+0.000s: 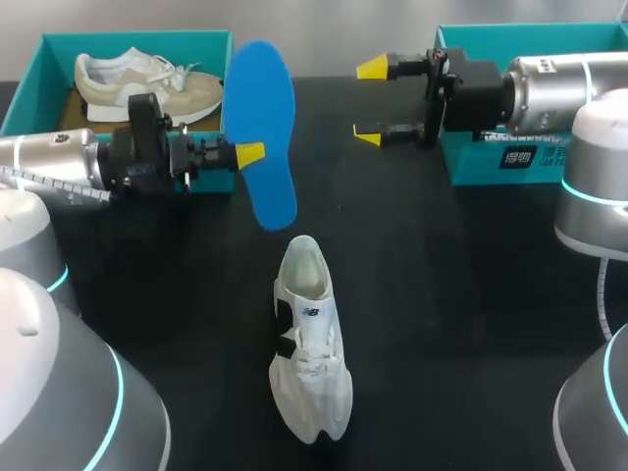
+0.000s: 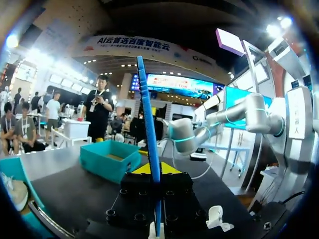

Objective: Take the shoe out of the shoebox, open the shoe tongue, remove and reinsert the insole, then place the shoe into the shoebox

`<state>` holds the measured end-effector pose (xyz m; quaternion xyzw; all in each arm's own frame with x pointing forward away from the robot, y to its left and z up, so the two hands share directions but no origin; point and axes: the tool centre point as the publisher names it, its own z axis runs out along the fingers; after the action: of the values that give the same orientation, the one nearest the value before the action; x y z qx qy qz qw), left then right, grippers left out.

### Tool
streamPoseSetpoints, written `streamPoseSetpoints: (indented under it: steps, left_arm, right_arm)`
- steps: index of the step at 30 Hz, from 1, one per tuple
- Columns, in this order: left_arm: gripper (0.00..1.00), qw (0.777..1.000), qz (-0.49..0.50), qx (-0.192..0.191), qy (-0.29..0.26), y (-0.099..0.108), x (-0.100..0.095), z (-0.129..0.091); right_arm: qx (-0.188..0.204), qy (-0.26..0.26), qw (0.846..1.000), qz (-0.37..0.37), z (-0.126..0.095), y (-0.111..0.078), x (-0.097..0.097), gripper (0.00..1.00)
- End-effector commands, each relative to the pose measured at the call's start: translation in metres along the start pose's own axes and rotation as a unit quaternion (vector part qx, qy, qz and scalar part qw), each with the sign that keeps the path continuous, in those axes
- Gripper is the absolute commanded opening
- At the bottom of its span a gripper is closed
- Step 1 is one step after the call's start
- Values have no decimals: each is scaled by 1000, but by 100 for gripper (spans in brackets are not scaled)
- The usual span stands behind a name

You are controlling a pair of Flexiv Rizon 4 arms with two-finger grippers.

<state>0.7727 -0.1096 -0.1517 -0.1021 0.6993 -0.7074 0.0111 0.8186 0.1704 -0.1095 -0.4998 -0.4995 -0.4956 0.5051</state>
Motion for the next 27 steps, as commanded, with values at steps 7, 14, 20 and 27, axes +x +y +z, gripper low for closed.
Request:
streamPoseSetpoints:
  steps: [7,14,20,27]
  left_arm:
    - [0,957,282,47,53,-25,8,-24]
    - [0,854,517,36,56,-29,16,-36]
    - [0,854,517,36,56,-29,16,-36]
    - [0,854,517,36,56,-29,16,-36]
  right_arm:
    - [-1,-1,1000,1,2,0,0,100]
    - [-1,-1,1000,1,2,0,0,100]
    - [-1,-1,1000,1,2,0,0,100]
    - [-1,-1,1000,1,2,0,0,100]
